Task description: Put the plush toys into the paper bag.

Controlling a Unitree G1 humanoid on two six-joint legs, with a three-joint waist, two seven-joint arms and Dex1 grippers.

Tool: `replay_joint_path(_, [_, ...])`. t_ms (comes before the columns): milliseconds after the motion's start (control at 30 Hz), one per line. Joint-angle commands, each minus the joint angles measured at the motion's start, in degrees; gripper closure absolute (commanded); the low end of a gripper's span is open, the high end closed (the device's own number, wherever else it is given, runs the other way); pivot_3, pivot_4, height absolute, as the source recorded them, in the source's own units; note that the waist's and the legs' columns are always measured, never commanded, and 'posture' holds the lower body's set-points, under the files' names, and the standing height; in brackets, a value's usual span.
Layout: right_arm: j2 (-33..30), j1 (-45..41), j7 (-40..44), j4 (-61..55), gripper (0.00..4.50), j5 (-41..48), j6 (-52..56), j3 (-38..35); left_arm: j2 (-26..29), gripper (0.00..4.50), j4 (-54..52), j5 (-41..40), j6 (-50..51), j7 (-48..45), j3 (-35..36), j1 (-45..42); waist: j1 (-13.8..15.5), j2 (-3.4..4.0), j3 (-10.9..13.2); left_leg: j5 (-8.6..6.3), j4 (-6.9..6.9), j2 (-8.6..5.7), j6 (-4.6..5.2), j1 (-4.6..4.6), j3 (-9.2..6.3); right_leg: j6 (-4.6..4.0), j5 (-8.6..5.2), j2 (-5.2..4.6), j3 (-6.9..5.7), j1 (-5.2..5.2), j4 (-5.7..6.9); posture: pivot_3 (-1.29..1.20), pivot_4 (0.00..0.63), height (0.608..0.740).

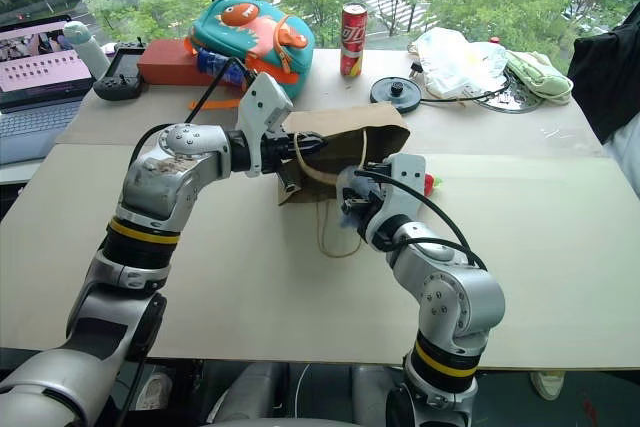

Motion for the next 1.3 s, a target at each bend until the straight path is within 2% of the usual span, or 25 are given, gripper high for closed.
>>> replay_joint_path(33, [-1.04,0.53,1.12,-1.06,3.66,0.83,-3.62,0.11,1.02,4.32,0.29,-1.19,0.27,-0.69,1.89,-2.08,0.00,0.00,0.00,0.00,0.00,0.00,0.00,0.00,0.00,0.00,0.00,0.00,0.00,0.00,0.00,0.00,0.150,0.739])
replay_joint_path(167, [-2.69,0.26,1.43,-0.22,3.66,0.64,-4.71,1.64,1.53,4.32,-0.43,-1.54,0.34,-2.06,0.89,-1.95,0.00,0.00,0.00,0.00,0.00,0.00,0.00,0.00,0.01,0.00,0.00,0.00,0.00,0.00,0.00,0.00,0.150,0.739])
replay_joint_path(333, [-2.36,-4.78,0.02,5.28,3.66,-0.86,-6.02,3.88,0.49,4.32,-3.85,-2.44,2.31,-2.72,-0.60,-0.11,-0.17,0.01,0.01,0.00,0.01,0.00,0.00,0.02,0.03,0.00,0.00,0.00,0.03,0.00,0.00,0.00,0.150,0.739])
replay_joint_path(667, [3.85,-15.50,-8.94,23.18,3.66,-3.29,-15.17,-3.83,-0.76,4.32,-7.30,-3.57,4.32,-2.13,-2.06,1.13,0.18,0.01,0.01,0.00,-0.01,-0.02,0.00,0.00,0.01,-0.02,0.01,-0.04,0.02,0.00,0.00,0.00,0.150,0.739])
replay_joint_path(733, [4.85,-16.48,-10.50,25.31,2.96,-2.65,-17.53,-5.09,-0.74,4.32,-7.43,-3.60,4.36,-2.11,-2.14,1.20,0.16,0.02,0.01,0.00,-0.02,-0.03,0.00,0.00,0.02,-0.02,0.01,-0.05,0.03,-0.01,0.00,0.00,0.150,0.739])
replay_joint_path(767, [5.66,-16.64,-11.10,25.75,2.85,-1.73,-18.72,-5.87,-0.72,4.32,-7.42,-3.63,4.43,-2.06,-2.09,1.19,0.09,0.02,0.01,0.00,-0.03,-0.02,0.00,0.00,0.01,-0.02,0.01,-0.05,0.02,-0.01,0.00,0.00,0.150,0.739])
replay_joint_path(867, [6.23,-16.66,-11.86,26.07,1.81,0.18,-20.24,-6.27,-0.59,4.32,-7.48,-3.62,4.59,-2.03,-2.00,1.17,-0.03,0.02,0.02,0.00,-0.08,-0.01,0.00,-0.01,0.01,-0.02,0.02,-0.04,0.02,-0.05,0.01,0.00,0.150,0.739])
replay_joint_path(933, [5.61,-16.35,-11.51,24.65,1.14,1.18,-18.86,-4.77,-0.41,4.32,-7.14,-3.39,4.45,-1.92,-1.92,1.19,-0.28,0.03,0.02,0.00,-0.10,0.01,0.00,0.01,0.02,-0.02,0.02,-0.02,0.03,-0.06,0.02,0.00,0.150,0.739])
replay_joint_path(967, [5.48,-16.16,-11.52,23.91,0.62,1.65,-18.30,-4.33,-0.35,4.32,-7.07,-3.35,4.41,-1.90,-1.89,1.23,-0.35,0.03,0.02,0.00,-0.11,0.01,0.00,0.02,0.02,-0.03,0.02,-0.01,0.03,-0.06,0.02,0.00,0.150,0.739])
replay_joint_path(1033, [4.93,-15.76,-11.67,22.68,0.14,2.46,-17.32,-3.65,-0.32,4.32,-7.00,-3.30,4.40,-1.81,-1.86,1.22,-0.46,0.03,0.02,0.00,-0.11,0.02,0.00,0.02,0.02,-0.03,0.02,-0.01,0.03,-0.06,0.03,0.00,0.150,0.739])
replay_joint_path(1300, [2.54,-13.94,-12.45,13.65,0.14,5.85,-9.95,-2.96,-0.17,4.32,-5.85,-2.78,3.64,-1.32,-1.84,1.06,-0.46,0.04,0.02,0.00,-0.10,0.01,0.00,-0.01,0.01,-0.02,0.01,-0.02,0.03,-0.06,0.02,0.00,0.150,0.739])
